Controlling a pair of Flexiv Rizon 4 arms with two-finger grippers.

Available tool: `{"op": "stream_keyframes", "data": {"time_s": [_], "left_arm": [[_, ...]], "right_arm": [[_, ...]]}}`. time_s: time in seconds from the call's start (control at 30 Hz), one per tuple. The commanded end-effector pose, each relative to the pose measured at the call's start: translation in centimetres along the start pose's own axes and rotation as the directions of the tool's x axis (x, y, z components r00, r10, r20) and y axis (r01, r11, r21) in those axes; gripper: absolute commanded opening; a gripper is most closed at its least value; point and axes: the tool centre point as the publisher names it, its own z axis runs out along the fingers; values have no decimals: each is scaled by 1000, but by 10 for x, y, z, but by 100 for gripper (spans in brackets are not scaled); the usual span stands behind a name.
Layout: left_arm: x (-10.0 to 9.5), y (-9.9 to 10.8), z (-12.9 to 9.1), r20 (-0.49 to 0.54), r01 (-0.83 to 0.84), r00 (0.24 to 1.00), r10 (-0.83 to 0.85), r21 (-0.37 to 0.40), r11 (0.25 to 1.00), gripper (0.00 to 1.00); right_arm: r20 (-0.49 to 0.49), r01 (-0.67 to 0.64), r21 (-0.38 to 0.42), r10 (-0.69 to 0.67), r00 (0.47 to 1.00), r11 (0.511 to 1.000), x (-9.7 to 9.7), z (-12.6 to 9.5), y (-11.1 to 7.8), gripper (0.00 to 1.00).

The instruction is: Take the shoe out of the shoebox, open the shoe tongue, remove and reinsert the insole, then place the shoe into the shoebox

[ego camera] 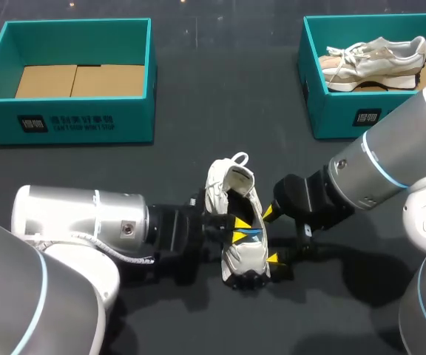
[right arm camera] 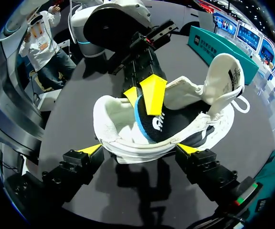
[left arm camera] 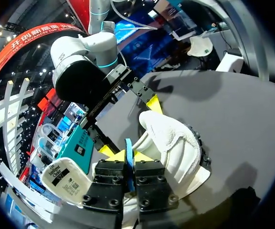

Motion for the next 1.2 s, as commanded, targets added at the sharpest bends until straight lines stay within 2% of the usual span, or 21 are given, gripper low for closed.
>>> {"op": "stream_keyframes", "data": {"time_s": [0.03, 0.3, 0.4, 0.43, 0.53, 0.73, 0.83, 0.87, 0.9, 0.93, 0.97, 1.0, 1.2], "left_arm": [[-1, 4, 13, 3, -10, 1000, 11, -50, 999, 0], [-5, 1, 7, -10, 52, 999, -52, -16, 999, 0], [-6, -3, 2, -12, 73, 997, -72, 3, 997, 32], [-7, -5, 0, -12, 79, 997, -79, 10, 997, 37], [-9, -10, -4, -18, 93, 996, -92, 28, 995, 43], [-9, -17, -9, -29, 116, 993, -115, 53, 992, 42], [-8, -19, -10, -34, 122, 992, -121, 56, 991, 38], [-8, -19, -10, -35, 123, 992, -122, 56, 991, 34], [-8, -19, -9, -39, 125, 992, -123, 54, 991, 24], [-8, -19, -9, -41, 125, 992, -123, 52, 991, 21], [-7, -19, -7, -46, 124, 991, -122, 47, 991, 13], [-7, -18, -6, -50, 121, 992, -119, 41, 992, 0], [-2, -8, 5, -72, 80, 994, -82, -22, 997, 0]], "right_arm": [[4, 0, 0, 0, 1000, 1000, 2, 1, 0, 100], [4, 0, 0, 0, 1000, 1000, 2, 1, 0, 100], [4, 0, 0, 0, 1000, 1000, 2, 1, 0, 100], [4, 0, 0, 0, 1000, 1000, 2, 1, 0, 100], [4, 0, 0, 0, 1000, 1000, 2, 1, 0, 100], [4, 0, 0, 0, 1000, 1000, 2, 1, 0, 100], [4, 0, 0, 0, 1000, 1000, 2, 1, 0, 100], [4, 0, 0, 0, 1000, 1000, 2, 1, 0, 100], [4, 0, 0, 0, 1000, 1000, 2, 1, 0, 100], [4, 0, 0, 0, 1000, 1000, 2, 1, 0, 100], [4, 0, 0, 0, 1000, 1000, 2, 1, 0, 100], [4, 0, 0, 0, 1000, 1000, 2, 1, 0, 100], [4, 0, 0, 0, 1000, 1000, 2, 1, 0, 100]]}}
